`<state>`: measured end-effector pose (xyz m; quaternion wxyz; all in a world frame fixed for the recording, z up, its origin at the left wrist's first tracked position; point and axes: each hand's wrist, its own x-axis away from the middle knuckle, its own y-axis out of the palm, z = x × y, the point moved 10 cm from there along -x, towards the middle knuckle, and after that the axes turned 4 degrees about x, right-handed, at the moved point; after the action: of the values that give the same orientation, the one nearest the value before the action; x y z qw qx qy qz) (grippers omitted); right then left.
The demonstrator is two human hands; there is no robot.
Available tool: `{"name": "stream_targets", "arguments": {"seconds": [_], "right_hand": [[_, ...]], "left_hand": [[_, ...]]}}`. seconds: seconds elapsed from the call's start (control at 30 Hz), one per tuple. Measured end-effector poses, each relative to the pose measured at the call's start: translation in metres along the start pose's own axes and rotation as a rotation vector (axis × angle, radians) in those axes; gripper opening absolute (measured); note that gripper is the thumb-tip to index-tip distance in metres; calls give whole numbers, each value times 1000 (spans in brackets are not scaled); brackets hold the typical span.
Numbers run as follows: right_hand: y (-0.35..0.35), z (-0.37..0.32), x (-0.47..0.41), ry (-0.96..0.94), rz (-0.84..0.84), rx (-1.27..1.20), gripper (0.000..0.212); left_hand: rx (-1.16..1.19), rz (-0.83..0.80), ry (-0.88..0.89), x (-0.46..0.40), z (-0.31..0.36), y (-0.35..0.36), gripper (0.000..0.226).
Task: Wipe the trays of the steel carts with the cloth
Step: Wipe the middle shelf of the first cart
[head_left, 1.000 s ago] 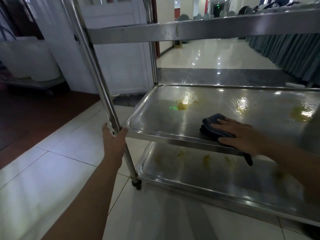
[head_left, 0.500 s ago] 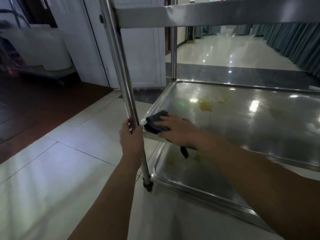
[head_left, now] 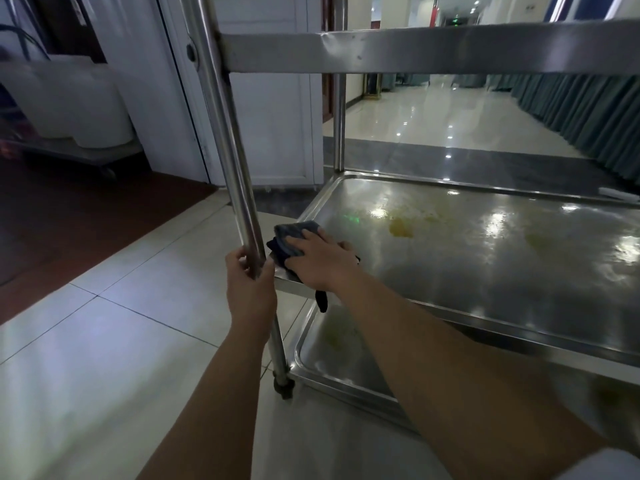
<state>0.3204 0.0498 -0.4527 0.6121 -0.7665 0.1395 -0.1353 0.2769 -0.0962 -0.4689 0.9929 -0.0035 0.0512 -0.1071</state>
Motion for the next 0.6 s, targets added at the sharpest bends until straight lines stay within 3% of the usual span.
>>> {"name": "stream_targets", "arguments": {"seconds": [0.37,0.5,0.6], "right_hand": [[-27,88,10,233,28,41,62],[-37,154,41,358,35,38,62],[-44,195,67,414,53,35,61]], "left_hand": [[-66,63,50,6,7,-3,32],[-213,202,-22,14,11,-11,55],[-455,335,200,45,54,-2,60]]}}
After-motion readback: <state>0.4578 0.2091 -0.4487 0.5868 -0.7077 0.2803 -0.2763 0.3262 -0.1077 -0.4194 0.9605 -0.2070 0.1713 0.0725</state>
